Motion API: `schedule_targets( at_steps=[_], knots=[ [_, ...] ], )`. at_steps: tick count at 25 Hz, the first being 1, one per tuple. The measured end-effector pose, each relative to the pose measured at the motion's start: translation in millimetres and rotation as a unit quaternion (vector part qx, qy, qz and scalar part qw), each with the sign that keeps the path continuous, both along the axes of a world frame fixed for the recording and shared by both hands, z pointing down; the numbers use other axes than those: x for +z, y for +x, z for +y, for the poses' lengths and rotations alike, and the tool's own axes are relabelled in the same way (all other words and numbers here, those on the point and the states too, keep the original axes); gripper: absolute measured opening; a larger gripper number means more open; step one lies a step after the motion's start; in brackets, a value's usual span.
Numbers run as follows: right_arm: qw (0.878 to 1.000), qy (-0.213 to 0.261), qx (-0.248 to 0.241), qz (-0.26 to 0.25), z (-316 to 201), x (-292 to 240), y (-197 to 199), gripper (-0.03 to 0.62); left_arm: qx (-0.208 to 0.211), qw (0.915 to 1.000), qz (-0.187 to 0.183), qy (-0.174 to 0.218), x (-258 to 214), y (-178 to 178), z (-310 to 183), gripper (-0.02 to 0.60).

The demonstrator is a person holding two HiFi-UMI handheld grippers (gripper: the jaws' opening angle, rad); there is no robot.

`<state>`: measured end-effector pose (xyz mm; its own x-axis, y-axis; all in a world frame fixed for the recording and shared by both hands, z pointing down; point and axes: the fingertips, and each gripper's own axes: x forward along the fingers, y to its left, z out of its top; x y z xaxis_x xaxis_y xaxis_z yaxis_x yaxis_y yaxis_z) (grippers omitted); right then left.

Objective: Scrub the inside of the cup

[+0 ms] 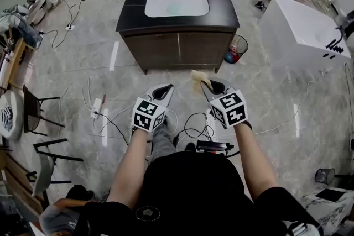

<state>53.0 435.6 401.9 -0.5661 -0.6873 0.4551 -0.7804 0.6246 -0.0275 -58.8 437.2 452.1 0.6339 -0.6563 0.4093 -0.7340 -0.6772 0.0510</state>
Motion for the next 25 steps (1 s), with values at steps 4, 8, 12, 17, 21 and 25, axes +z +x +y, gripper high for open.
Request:
schedule_targets(
  at_steps=[4, 8, 12, 17, 21, 25],
  knots=[
    [1.000, 0.001, 0.002, -0.002, 0, 0, 3, 0.041, -0.002, 1.0000, -0.001, 0.000, 2, 1, 0, 0.000],
    [1.000, 0.001, 0.001, -0.003, 1, 1, 7, 0.041, 0.006, 1.0000, 0.003, -0.007, 5, 8, 5, 0.000],
    [1.000, 0.001, 0.003, -0.007, 2, 1, 13, 0.041, 0.013, 0.9999, 0.003, -0.007, 6, 16, 7, 0.000],
    [1.000, -0.005, 0.007, -0.008, 2, 6, 20, 0.041, 0.002, 1.0000, 0.002, -0.007, 6, 13, 5, 0.000],
    [1.000, -0.011, 0.010, -0.009, -4, 12, 21, 0.043, -0.006, 0.9999, -0.004, -0.014, 14, 3, -2, 0.000],
    [1.000, -0.011, 0.017, -0.009, -19, 15, 21, 0.041, -0.004, 0.9999, -0.002, -0.016, 19, -1, -18, 0.000]
  ],
)
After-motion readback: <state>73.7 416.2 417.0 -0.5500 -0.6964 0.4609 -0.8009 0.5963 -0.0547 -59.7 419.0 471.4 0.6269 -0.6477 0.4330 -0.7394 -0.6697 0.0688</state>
